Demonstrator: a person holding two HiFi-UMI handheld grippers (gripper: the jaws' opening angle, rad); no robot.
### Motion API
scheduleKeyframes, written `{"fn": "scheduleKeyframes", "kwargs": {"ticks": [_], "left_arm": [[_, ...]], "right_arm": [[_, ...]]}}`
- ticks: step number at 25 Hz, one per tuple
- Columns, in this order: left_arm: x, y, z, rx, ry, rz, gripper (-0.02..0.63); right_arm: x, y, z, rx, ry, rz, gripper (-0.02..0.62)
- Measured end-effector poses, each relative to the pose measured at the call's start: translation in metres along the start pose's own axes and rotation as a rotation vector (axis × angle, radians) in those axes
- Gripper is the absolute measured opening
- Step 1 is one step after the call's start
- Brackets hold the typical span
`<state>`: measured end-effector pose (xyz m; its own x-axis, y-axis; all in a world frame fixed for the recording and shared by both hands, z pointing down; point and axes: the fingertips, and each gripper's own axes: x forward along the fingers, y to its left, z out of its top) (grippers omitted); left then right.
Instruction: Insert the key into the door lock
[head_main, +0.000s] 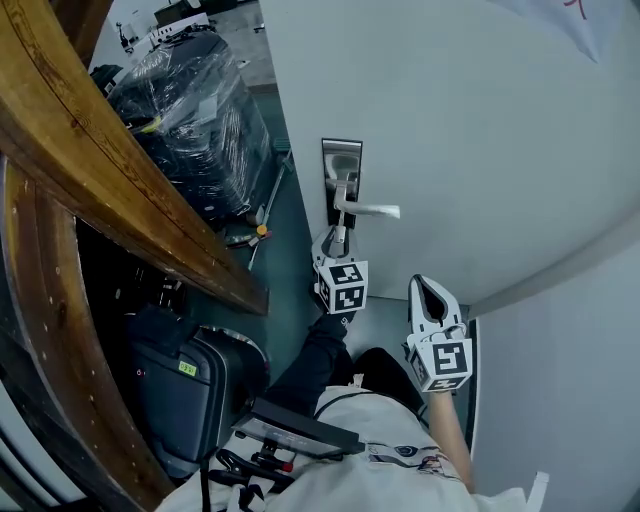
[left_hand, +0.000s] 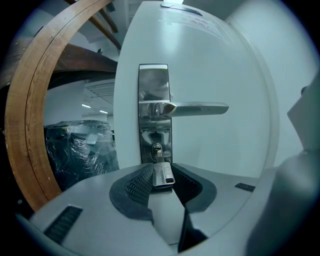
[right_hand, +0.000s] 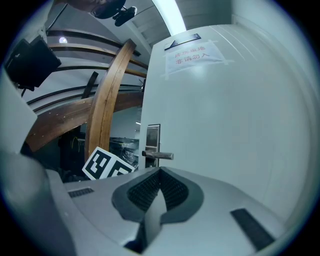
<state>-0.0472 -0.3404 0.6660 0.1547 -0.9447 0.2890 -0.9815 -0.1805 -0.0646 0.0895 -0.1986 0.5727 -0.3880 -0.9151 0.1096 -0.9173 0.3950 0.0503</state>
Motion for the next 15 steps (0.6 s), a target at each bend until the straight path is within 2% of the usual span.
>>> {"fn": "scheduleKeyframes", "kwargs": {"ticks": [15], "left_arm": [[0.0000,0.0057,-0.0010,0.023,-0.001,0.003,0.117]], "right_arm": [[0.0102,0.0042,-0.0088,0.010,0.011,0.020,0.006]]}}
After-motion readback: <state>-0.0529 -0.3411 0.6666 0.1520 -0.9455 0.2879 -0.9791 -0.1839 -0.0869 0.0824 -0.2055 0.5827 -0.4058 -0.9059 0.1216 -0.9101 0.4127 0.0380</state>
